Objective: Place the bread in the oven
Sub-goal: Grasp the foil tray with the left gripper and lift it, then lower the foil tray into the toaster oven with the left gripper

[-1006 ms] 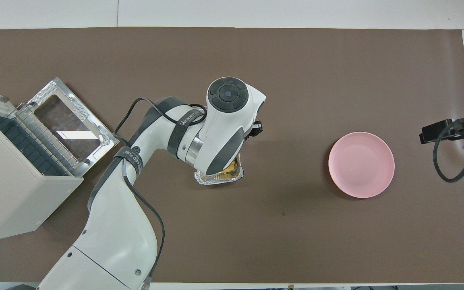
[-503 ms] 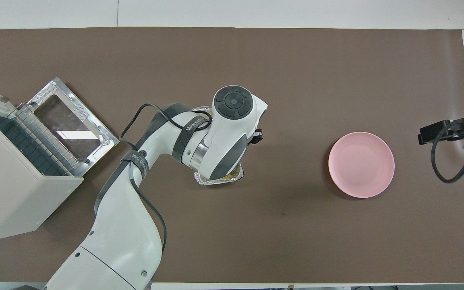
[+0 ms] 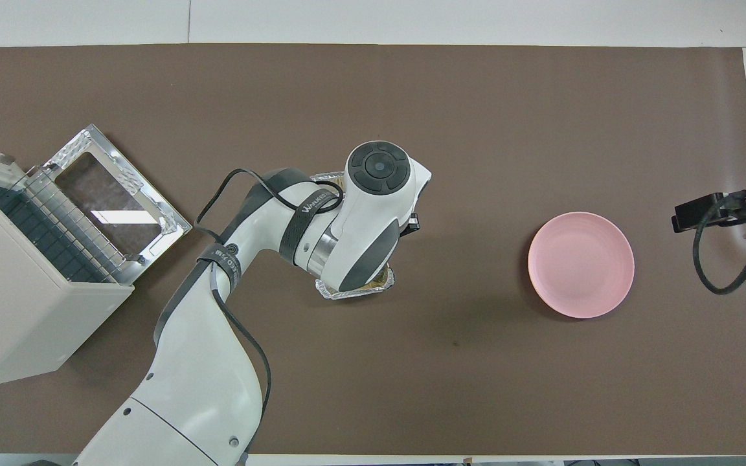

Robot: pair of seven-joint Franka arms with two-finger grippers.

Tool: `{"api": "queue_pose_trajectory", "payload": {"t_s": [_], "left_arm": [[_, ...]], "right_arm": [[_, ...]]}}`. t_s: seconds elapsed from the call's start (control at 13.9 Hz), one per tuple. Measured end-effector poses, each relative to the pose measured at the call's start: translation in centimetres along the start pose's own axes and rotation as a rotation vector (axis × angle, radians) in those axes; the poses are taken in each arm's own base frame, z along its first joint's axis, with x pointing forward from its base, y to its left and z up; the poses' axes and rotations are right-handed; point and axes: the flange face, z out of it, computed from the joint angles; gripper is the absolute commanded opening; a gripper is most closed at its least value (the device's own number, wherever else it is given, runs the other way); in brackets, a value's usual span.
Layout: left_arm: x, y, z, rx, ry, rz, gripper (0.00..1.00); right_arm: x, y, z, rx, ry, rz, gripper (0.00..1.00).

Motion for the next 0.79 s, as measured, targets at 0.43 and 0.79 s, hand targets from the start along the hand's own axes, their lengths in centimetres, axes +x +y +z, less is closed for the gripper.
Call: {"api": "queue_pose_trajectory", "payload": {"t_s": [0.43,0.79], "left_arm": [[11.0,-14.1,-6.8,0.033,0.009,-0.268,0.0],[17.6,-32.4,-12.3,0.01,-0.016,-0.537,0.0]], "right_arm": [[0.0,0.0,0.0,0.0,0.0,0.0,1.0],[0.0,0.0,0.0,0.0,0.0,0.0,1.0]]}}
